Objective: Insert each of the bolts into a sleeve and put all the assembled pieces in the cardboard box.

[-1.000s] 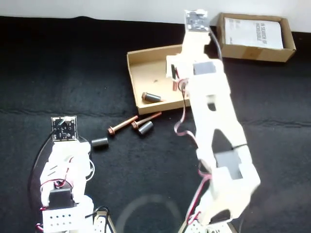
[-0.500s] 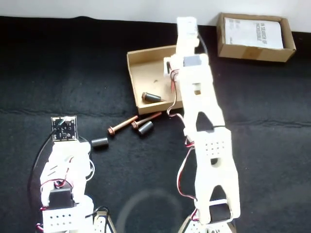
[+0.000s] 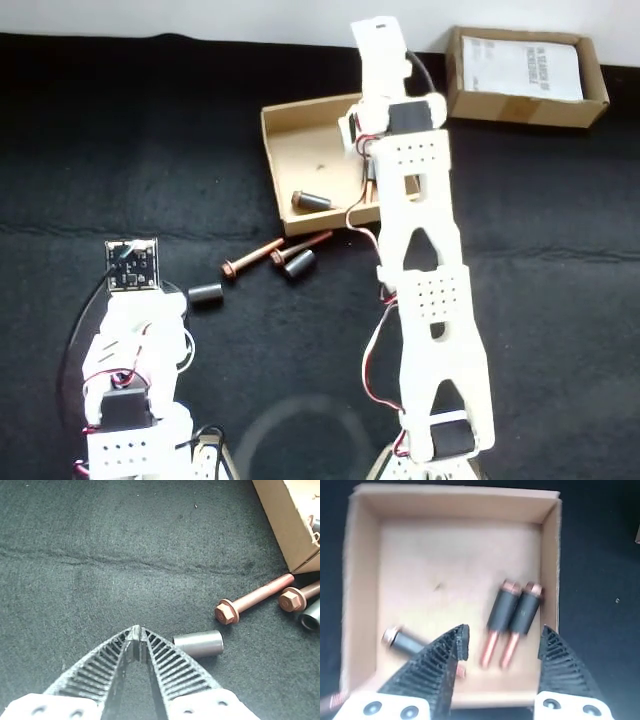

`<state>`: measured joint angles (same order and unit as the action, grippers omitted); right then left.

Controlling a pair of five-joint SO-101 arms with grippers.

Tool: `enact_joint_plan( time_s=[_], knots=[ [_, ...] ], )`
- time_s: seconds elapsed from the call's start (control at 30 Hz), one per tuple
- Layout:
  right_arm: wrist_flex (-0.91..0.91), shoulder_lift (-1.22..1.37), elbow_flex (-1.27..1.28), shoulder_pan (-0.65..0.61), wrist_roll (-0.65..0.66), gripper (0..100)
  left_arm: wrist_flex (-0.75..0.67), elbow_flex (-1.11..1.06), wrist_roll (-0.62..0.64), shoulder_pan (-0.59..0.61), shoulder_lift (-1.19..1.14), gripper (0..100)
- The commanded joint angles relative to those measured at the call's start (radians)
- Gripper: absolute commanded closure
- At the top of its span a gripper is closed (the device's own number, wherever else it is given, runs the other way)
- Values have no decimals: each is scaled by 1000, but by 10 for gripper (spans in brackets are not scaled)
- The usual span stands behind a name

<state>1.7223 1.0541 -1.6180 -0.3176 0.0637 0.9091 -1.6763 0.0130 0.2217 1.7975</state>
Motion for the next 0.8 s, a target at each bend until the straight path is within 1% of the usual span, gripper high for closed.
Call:
enact_joint_plan(
  time_s=[0.0,0.1,0.23,0.4,0.5,0.63,0.7,0.77],
  knots=[
    [45,-30,-137,-24,23,796,-18,-19,-5,12,-1,962],
    [45,-114,-82,-64,28,796,-18,-19,-5,12,-1,962],
    [45,-278,114,-148,32,796,-18,-19,-6,12,-1,962],
    [44,-542,446,-295,163,796,-18,-19,-6,12,-1,962],
    [44,-680,630,-358,206,796,-18,-19,-6,12,-1,962],
    [44,-832,868,-397,264,796,-18,-19,-6,12,-1,962],
    [42,-895,992,-401,327,796,-18,-19,-6,13,-1,962],
    [41,-951,1119,-401,417,796,-18,-19,-6,13,-1,962]
  ],
)
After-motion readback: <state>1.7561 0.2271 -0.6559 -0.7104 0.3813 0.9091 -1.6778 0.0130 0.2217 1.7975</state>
